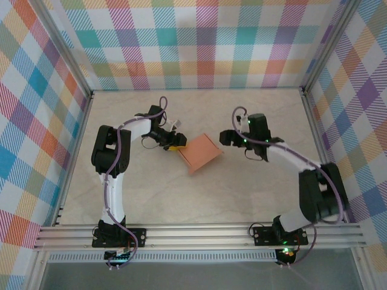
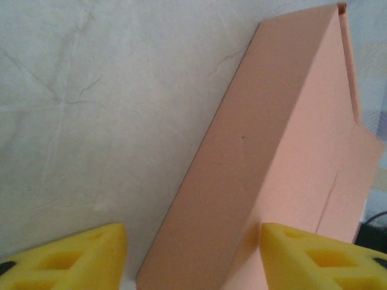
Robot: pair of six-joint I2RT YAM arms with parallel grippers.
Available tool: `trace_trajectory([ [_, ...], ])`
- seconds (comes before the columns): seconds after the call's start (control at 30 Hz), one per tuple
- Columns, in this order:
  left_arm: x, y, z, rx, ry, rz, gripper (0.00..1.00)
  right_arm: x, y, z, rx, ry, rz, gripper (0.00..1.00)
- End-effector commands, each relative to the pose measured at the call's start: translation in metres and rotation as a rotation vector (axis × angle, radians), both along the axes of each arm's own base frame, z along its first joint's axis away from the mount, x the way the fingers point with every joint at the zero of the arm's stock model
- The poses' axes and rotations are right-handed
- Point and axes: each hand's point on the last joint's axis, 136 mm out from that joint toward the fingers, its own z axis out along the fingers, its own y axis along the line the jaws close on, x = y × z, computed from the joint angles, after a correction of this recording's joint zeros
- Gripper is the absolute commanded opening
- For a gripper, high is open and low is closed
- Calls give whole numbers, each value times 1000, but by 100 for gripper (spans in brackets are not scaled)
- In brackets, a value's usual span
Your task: Fold the paper box
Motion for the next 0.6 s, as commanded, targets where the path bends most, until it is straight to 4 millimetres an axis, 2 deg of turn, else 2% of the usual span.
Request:
trace_trajectory([
  [0.0,3,7,-14,79,-3,11,76,-11,14,-27,172,291,-6,82],
  [0.07,0,8,-18,81,1,3,82,-3,20,-35,241,356,-1,82],
  [0.2,-5,6,-18,59,-4,-1,81,7,26,-48,336,415,23,82],
  [0.27,-2,10,-10,76,-56,34,90,7,30,-53,347,436,45,82],
  [0.3,-1,15,-5,98,-86,65,100,7,32,-55,355,444,63,82],
  [0.4,3,35,10,189,-153,223,100,7,35,-59,362,456,89,82],
  [0.5,3,58,29,274,-247,465,100,9,39,-65,365,472,119,82],
  [0.57,-7,65,37,259,-252,624,100,10,42,-68,380,489,138,81],
])
